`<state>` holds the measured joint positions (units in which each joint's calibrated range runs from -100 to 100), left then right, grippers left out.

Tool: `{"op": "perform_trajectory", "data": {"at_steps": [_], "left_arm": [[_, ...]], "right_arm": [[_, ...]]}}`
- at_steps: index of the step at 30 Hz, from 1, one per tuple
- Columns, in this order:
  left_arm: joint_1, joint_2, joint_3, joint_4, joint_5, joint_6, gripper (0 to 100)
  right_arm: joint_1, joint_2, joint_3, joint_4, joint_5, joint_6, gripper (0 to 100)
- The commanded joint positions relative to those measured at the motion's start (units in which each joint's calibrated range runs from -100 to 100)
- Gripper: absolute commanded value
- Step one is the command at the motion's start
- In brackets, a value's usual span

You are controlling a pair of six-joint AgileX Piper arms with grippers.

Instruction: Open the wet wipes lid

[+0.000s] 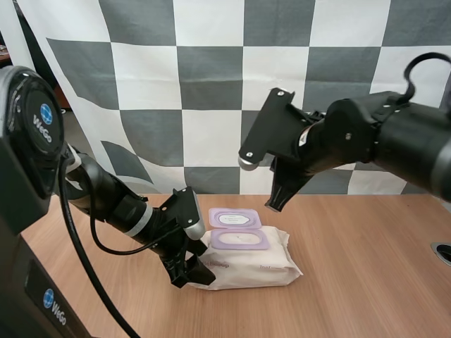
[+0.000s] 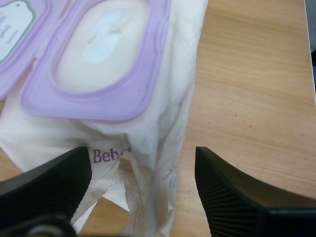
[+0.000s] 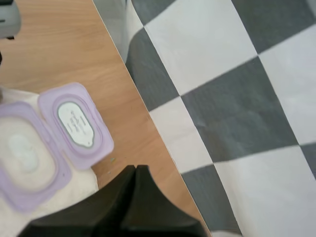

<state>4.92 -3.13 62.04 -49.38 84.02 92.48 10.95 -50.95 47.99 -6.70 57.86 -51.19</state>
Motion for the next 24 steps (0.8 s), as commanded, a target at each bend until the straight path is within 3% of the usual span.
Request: {"op": "perform_trajectory", "data": {"at_steps": [1, 7, 12, 17, 18, 19, 22, 23, 24], "left_arm": [[0.0, -1.34, -0.05, 1.56, 0.0, -0.78, 100], [0.09, -12.96, -0.05, 4.37, 2.35, -1.12, 100], [0.09, -24.75, -1.51, 2.37, 15.98, -2.42, 100], [0.09, -35.79, -2.95, 1.22, 15.98, -4.69, 100], [0.09, -37.76, -2.95, 1.13, 15.98, -4.8, 92], [0.09, -39.26, -2.95, 1.13, 15.98, -4.8, 76], [0.09, -44.53, -2.95, 0.75, 15.98, -6.01, 11], [0.09, -46.31, -2.95, 0.77, 15.98, -6.26, 0], [0.09, -48.2, -2.95, 0.31, 15.98, -6.93, 0]], "right_arm": [[-0.11, -5.46, -0.1, -2.13, 2.35, 7.68, 0], [-0.11, -14.59, -0.1, -2.01, 3.61, 9.72, 0], [-0.11, -21.12, -0.1, -2.01, 3.61, 15.83, 0], [-0.17, -27.57, -0.1, -2.01, 3.61, 17.57, 0], [-0.17, -28.85, -0.1, -2.01, 3.61, 17.68, 0], [-0.29, -30.07, -0.1, -2.01, 3.61, 18.08, 0], [-0.94, -32.86, -0.1, -1.69, 3.61, 19.57, 0], [-1.33, -33.55, -0.1, -1.69, 3.61, 20.04, 0], [-1.67, -34.42, -0.1, -1.69, 3.61, 20.6, 0]]}}
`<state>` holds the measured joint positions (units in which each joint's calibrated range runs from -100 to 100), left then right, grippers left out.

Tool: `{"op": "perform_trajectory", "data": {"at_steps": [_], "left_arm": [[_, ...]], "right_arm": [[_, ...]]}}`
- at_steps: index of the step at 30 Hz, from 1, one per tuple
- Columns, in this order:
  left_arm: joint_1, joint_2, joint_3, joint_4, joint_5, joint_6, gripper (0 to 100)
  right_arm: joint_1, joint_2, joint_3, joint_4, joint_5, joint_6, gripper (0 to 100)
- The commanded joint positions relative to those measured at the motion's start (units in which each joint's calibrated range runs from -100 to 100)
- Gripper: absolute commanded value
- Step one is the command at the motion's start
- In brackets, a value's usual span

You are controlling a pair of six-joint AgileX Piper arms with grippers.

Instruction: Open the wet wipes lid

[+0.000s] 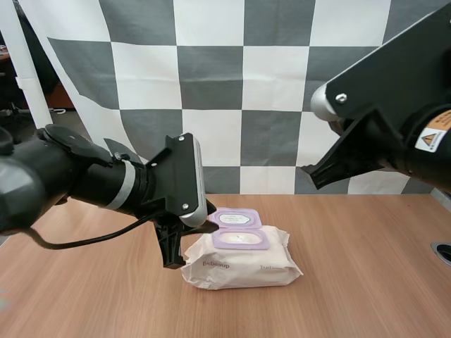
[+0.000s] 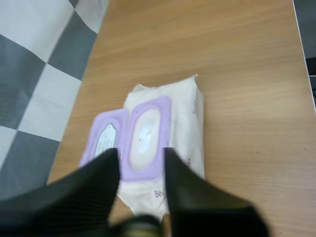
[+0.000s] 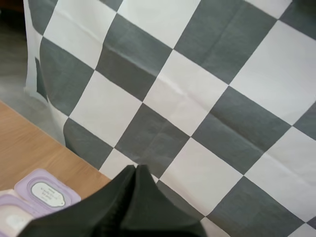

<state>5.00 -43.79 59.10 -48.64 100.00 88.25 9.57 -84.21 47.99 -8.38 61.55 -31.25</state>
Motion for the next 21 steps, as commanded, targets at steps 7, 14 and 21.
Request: {"op": "perform_trajectory", "data": {"at_steps": [7, 14, 21], "left_arm": [[0.01, -20.72, -0.01, -10.22, 0.0, -4.73, 0], [0.01, -25.03, -0.48, -10.82, 0.0, -15.78, 0], [-2.78, -25.77, -0.48, 1.51, -15.01, -27.91, 0]], "right_arm": [[-1.03, -6.93, -0.1, 0.33, -0.67, 1.44, 0], [-1.03, -12.64, -0.1, 0.33, -0.84, 1.94, 0], [-1.03, -15.79, 0.92, -0.76, -0.05, 2.36, 0]]}}
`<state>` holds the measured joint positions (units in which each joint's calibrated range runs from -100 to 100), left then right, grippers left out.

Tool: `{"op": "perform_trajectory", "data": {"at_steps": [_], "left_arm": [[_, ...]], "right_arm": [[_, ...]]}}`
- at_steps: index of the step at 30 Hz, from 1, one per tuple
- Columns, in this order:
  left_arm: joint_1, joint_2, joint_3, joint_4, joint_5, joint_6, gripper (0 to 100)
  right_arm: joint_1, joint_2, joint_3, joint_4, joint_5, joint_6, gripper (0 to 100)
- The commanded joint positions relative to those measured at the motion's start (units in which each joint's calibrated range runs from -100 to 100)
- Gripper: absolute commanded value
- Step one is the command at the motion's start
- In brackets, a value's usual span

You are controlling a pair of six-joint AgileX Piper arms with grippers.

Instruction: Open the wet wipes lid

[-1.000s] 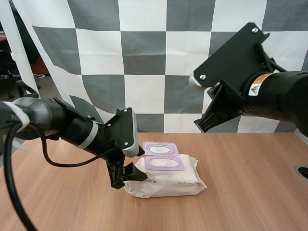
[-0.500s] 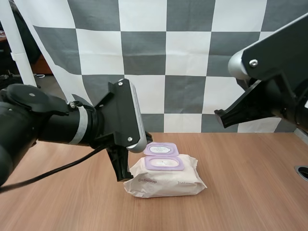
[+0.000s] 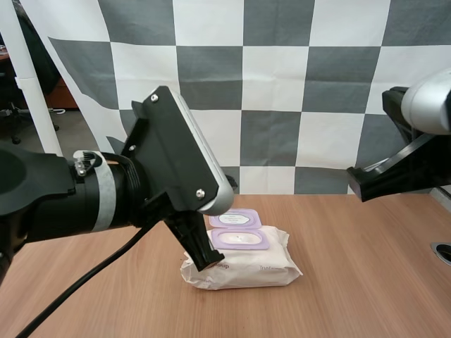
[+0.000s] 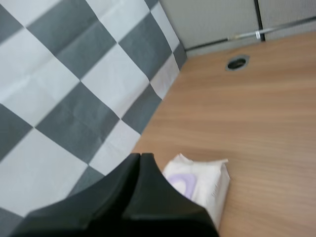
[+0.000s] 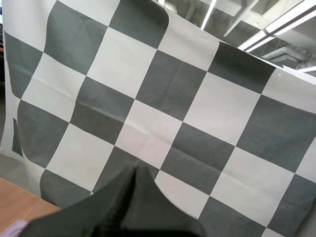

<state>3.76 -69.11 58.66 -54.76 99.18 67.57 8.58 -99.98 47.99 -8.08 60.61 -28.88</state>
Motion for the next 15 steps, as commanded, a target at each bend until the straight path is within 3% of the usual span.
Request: {"op": "perform_trajectory", "data": {"at_steps": [1, 6, 10, 15], "left_arm": [[-2.02, -0.75, -0.04, 9.14, -20.27, -9.05, 0], [-3.6, -3.64, 0.44, 15.66, -36.82, -17.98, 0], [-3.69, -7.26, 5.35, 16.46, -49.74, -22.55, 0], [-3.69, -9.76, 14.22, 19.95, -75.6, -32.54, 0]], "right_arm": [[-0.04, -0.02, 1.26, -1.54, 1.36, -0.01, 0], [-0.04, -0.02, 7.53, -1.91, -3.44, 0.34, 0], [-0.12, -0.02, 14.64, -1.91, -10.97, 1.92, 0], [-1.49, -0.02, 23.14, -1.91, -25.84, 2.13, 0]]}}
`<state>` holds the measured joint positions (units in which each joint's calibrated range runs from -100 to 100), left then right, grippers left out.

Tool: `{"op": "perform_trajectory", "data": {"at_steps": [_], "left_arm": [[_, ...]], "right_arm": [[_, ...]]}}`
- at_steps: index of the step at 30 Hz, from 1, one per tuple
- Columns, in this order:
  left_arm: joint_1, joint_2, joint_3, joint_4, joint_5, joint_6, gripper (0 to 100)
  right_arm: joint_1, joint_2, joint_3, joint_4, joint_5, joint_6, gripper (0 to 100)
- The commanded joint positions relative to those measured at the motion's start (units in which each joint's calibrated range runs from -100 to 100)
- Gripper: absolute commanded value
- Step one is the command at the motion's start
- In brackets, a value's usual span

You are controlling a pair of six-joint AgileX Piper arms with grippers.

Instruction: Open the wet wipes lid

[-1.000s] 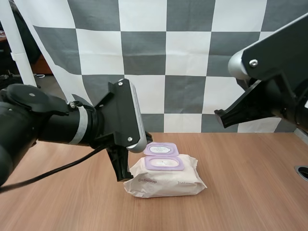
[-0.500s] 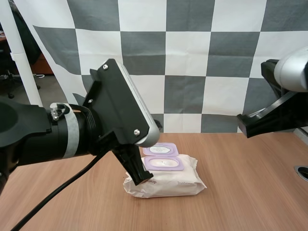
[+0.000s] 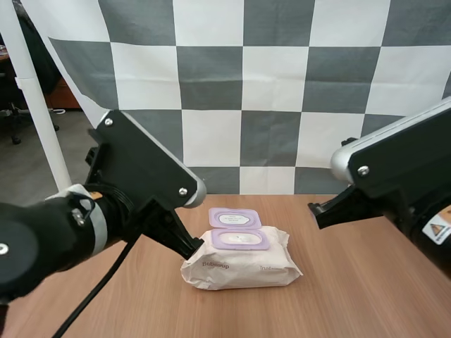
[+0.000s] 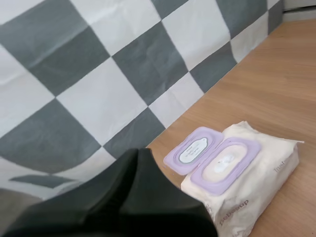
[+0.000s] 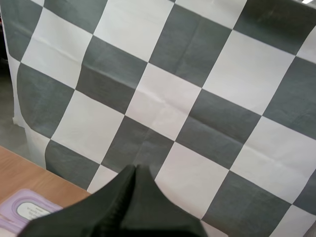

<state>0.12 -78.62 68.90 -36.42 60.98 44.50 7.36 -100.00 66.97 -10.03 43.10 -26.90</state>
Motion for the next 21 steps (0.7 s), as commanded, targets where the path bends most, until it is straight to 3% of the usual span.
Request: {"op": "perform_trajectory", "data": {"at_steps": [1, 4, 12, 16, 19, 21], "left_arm": [[-0.04, -0.71, 6.29, 2.87, -41.88, -12.91, 0], [-0.04, -2.03, 11.41, 5.27, -50.43, -18.45, 0], [-0.04, -5.98, 21.78, 5.38, -57.2, -18.36, 0], [0.13, -5.98, 27.22, 5.38, -67.85, -18.36, 0], [0.28, -5.98, 30.85, 4.87, -73.74, -18.36, 0], [0.28, -5.98, 31.1, 3.5, -75.03, -18.36, 0]], "right_arm": [[-0.67, 0.0, 5.58, 0.03, -12.02, 0.97, 0], [-1.56, 0.0, 9.24, 0.03, -21.12, 4.61, 0], [-3.7, 0.0, 22.13, 0.03, -27.17, 5.67, 0], [-4.71, 0.0, 29.9, 0.03, -37.75, 5.67, 0], [-4.95, 0.0, 33.03, 0.03, -44.06, 5.67, 0], [-4.95, 0.0, 33.03, 0.41, -42.14, 5.83, 0]]}}
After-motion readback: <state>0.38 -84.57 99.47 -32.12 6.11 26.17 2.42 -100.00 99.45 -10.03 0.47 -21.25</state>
